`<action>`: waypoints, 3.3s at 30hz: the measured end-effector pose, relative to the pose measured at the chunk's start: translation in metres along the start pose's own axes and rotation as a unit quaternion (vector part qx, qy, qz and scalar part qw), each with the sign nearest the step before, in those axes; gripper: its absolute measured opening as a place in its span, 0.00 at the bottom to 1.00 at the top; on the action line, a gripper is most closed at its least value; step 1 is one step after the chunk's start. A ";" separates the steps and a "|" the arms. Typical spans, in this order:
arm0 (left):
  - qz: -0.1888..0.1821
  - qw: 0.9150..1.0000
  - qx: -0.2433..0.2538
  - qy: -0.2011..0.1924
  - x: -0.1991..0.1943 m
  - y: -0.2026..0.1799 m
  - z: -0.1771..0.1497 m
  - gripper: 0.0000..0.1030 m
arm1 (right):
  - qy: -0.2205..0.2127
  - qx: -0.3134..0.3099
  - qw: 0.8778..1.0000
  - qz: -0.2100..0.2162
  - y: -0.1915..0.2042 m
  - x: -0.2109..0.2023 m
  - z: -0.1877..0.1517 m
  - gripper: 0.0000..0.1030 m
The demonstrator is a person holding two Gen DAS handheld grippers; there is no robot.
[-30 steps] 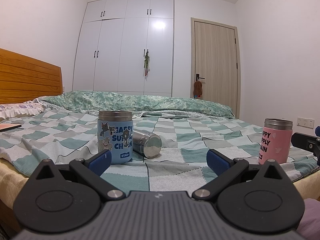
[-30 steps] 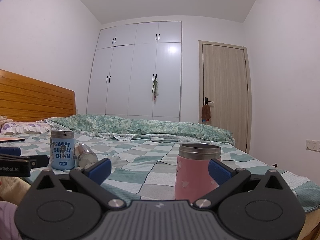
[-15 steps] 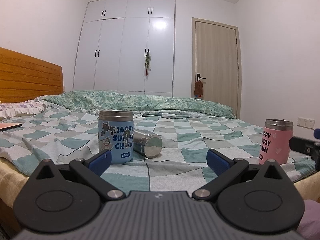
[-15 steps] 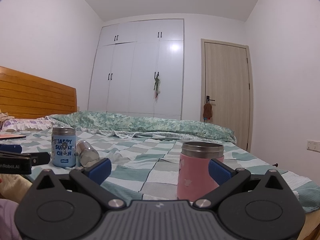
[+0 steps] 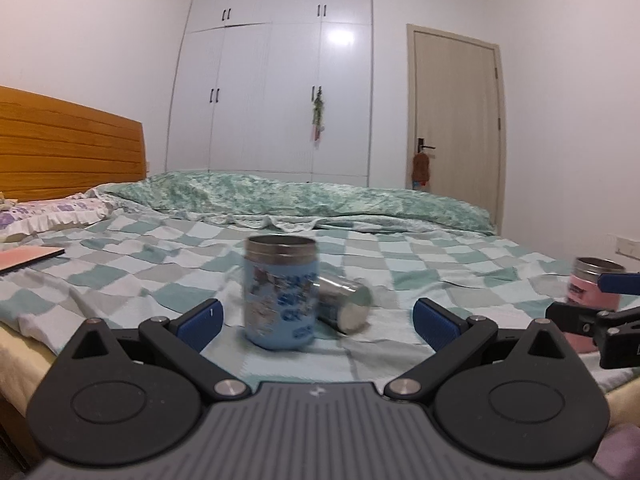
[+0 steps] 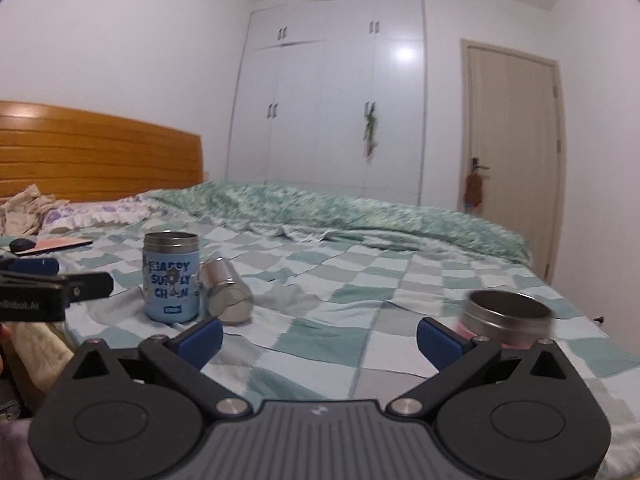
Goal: Flip cup upright
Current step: 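Move the right tool to the lying silver cup and close around its base, then lift the silver cup with the right tool and swing it toward the left tool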
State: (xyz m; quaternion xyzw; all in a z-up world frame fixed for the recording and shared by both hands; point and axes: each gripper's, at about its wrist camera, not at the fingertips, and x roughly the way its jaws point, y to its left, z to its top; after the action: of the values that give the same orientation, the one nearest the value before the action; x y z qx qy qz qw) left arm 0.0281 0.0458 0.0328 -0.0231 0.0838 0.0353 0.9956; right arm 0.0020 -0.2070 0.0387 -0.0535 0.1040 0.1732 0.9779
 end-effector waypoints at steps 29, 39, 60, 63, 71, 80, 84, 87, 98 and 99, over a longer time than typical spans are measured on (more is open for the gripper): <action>0.028 0.994 0.040 0.098 0.111 0.086 0.018 1.00 | 0.161 -0.042 0.981 0.103 0.065 0.251 0.051 0.97; 0.015 0.992 0.043 0.116 0.132 0.092 0.011 1.00 | 0.230 -0.015 0.958 0.171 0.070 0.301 0.035 0.66; -0.006 0.996 0.036 0.084 0.092 0.080 0.031 1.00 | 0.124 0.026 0.987 0.094 0.038 0.195 0.045 0.63; -0.014 0.996 0.035 0.076 0.075 0.071 0.035 1.00 | 0.122 0.034 0.989 0.076 0.037 0.164 0.043 0.63; -0.038 0.996 0.034 0.069 0.033 0.038 0.036 1.00 | 0.126 0.052 0.990 0.032 0.041 0.089 0.024 0.63; -0.056 0.994 0.040 0.081 0.008 0.006 0.023 1.00 | 0.152 0.071 0.986 -0.003 0.051 0.048 -0.007 0.63; -0.050 0.993 0.048 0.090 0.003 -0.001 0.017 1.00 | 0.173 0.089 0.981 -0.014 0.055 0.052 -0.022 0.63; -0.045 0.993 0.052 0.096 0.000 -0.003 0.013 1.00 | 0.186 0.088 0.978 -0.023 0.062 0.057 -0.029 0.63; -0.021 0.992 0.065 0.106 -0.006 -0.004 0.012 1.00 | 0.181 0.084 0.980 0.011 0.062 0.052 -0.021 0.84; -0.019 0.992 0.065 0.108 -0.006 -0.004 0.012 1.00 | 0.173 0.082 0.981 0.014 0.060 0.048 -0.019 0.91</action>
State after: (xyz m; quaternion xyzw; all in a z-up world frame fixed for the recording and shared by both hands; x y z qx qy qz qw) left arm 0.0246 0.0420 0.0455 0.0369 0.1921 0.0078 0.9807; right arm 0.0217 -0.1381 0.0054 -0.0011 0.2866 0.1659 0.9436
